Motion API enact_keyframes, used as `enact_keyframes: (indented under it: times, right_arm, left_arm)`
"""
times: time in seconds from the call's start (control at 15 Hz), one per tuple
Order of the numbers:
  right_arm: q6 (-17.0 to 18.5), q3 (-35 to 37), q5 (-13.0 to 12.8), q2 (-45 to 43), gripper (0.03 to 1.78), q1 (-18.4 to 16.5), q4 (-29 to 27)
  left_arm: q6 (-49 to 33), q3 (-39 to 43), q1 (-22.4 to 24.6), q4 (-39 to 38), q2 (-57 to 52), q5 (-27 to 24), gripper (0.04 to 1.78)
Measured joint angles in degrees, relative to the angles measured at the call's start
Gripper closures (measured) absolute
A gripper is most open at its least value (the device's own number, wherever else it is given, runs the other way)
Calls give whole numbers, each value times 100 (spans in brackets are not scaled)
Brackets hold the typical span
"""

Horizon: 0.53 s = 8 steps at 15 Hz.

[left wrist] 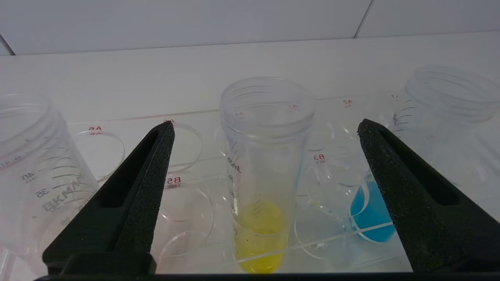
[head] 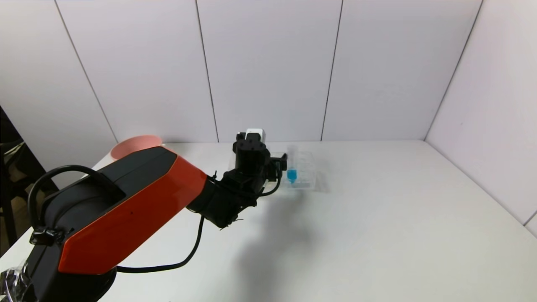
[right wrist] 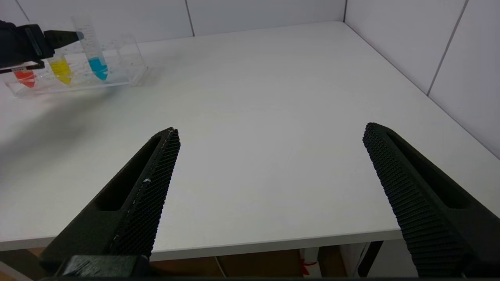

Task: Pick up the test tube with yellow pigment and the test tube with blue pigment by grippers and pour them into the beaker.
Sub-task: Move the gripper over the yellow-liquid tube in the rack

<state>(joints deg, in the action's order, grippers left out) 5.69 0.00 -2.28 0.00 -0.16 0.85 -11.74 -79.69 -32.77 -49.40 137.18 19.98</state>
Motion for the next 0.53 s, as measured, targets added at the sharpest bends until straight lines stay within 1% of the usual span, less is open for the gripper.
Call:
enact_keyframes:
  times: [0.2,0.27,0.33,0.4,0.53]
  right_arm:
    - [-2,0,0,0,10,5,-1]
    - [0,0,2,0,10,0,0]
    - [0,0,0,0,10,6,-1]
    - [-2,-5,5,0,10,-15,7]
    - [-2,0,5,0,10,9,0]
  left_arm:
    - [2,-123,59,78,83,-4,20]
    - [6,-137,85,100,102,9,37]
    - [-7,-149,132,122,124,-48,117]
    - [-11,-165,90,130,140,-15,127]
    - [-9,-178,96,127,157,2,127]
